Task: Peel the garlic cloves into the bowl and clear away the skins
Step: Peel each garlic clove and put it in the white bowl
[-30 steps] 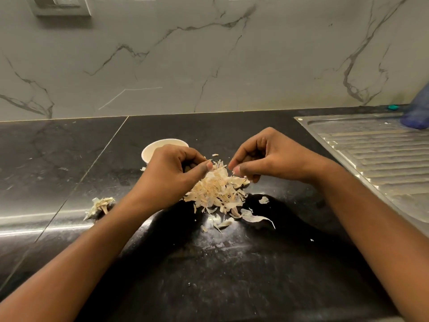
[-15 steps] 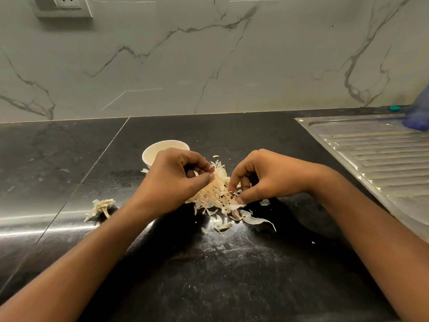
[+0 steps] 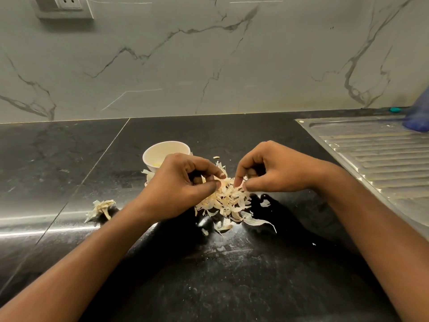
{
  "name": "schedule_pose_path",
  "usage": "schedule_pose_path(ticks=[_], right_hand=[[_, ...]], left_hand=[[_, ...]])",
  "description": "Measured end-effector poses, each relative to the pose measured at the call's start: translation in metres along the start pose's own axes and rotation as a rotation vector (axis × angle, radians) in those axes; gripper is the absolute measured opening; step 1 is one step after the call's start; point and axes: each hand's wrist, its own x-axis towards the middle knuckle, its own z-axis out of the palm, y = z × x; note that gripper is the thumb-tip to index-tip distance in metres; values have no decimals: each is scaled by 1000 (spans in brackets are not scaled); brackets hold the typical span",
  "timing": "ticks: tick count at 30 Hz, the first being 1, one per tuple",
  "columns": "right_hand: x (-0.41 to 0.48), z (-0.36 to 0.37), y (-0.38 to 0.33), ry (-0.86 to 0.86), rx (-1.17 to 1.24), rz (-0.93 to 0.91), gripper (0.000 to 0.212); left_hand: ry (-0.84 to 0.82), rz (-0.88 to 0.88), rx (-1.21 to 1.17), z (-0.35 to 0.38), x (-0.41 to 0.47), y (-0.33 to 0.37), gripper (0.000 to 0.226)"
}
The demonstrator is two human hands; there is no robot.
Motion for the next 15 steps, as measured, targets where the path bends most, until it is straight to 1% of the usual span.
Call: schedule_pose_path(ticks=[3,5,6,9,15], right_hand=[[0,0,0,81,-2,-31,10],[1,2,0,102,-23,-54,17],[2,5,-1,91,-29,-64,17],[4,11,-2,2,-28,-63,5],[5,14,-2,-111,-70,7,10]], left_hand=[[13,-1,10,0,0,-1,15],[15,-3,11,0,0,-2,11],[18,-6,8,0,0,-2,10],[47,-12,-13,1,1,-3,8],[64,-22,-6,1,1,-2,9]])
